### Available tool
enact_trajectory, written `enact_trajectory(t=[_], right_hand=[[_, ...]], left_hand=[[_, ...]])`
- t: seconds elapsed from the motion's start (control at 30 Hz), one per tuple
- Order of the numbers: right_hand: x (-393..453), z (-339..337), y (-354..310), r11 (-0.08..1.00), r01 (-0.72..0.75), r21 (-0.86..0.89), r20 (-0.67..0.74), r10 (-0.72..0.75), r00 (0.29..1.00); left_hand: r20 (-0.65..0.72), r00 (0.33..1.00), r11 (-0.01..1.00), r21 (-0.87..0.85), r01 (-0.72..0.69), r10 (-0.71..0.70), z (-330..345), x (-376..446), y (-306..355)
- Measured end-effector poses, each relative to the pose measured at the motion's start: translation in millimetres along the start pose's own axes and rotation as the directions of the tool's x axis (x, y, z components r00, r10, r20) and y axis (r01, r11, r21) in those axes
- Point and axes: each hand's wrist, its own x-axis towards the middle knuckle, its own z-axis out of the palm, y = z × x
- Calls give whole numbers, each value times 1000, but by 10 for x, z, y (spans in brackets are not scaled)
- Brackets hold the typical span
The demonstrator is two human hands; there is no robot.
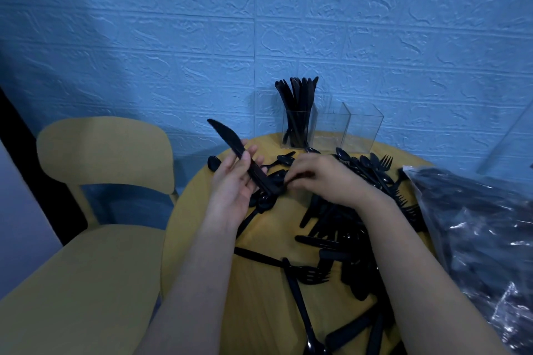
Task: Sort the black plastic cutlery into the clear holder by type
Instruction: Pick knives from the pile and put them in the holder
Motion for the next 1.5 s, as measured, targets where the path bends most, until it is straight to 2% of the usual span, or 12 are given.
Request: enact_trajectory(t=[0.13,0.3,0.4,0.5,0.63,0.83,0.93,1.0,1.07,1.17,1.33,1.5], right_hand=[[-79,-196,-41,979,-46,198,-218,89,972],[-121,-404,-183,836,60,545,-443,227,868],[-147,-482,-255,787,130,603,-413,169,895],[-162,-494,-250,774,56,631,-271,152,950],[-137,-418,-163,819,-105,563,-229,277,933],[-38,-315,-102,894,-185,409,-315,329,890],[-11,-242,-107,939,-184,289,-348,282,894],[-37,-228,-79,968,-237,77,-306,249,919],[-62,-189,-26,948,-277,-158,-180,248,952],[-35,-49,60,905,-253,-342,-13,265,964],[4,202,182,794,-173,-583,33,236,971],[20,273,133,771,-80,-632,28,126,992]], left_hand=[[6,1000,995,-98,16,-15,-25,31,19],[160,986,965,261,6,-50,53,-77,-56],[245,963,911,413,4,-115,131,-126,-117],[305,933,881,473,25,-190,182,-154,-136],[426,862,895,441,68,-276,208,-202,-159],[458,839,927,350,133,-293,191,-175,-138],[407,882,934,344,93,-238,168,-151,-125],[310,937,956,287,69,-161,130,-107,-106],[219,972,969,244,34,-89,88,-65,-87],[128,991,980,200,3,-29,46,-33,-55],[87,996,989,148,-5,-8,12,-15,-12],[97,995,988,154,2,-17,25,-25,-21]])
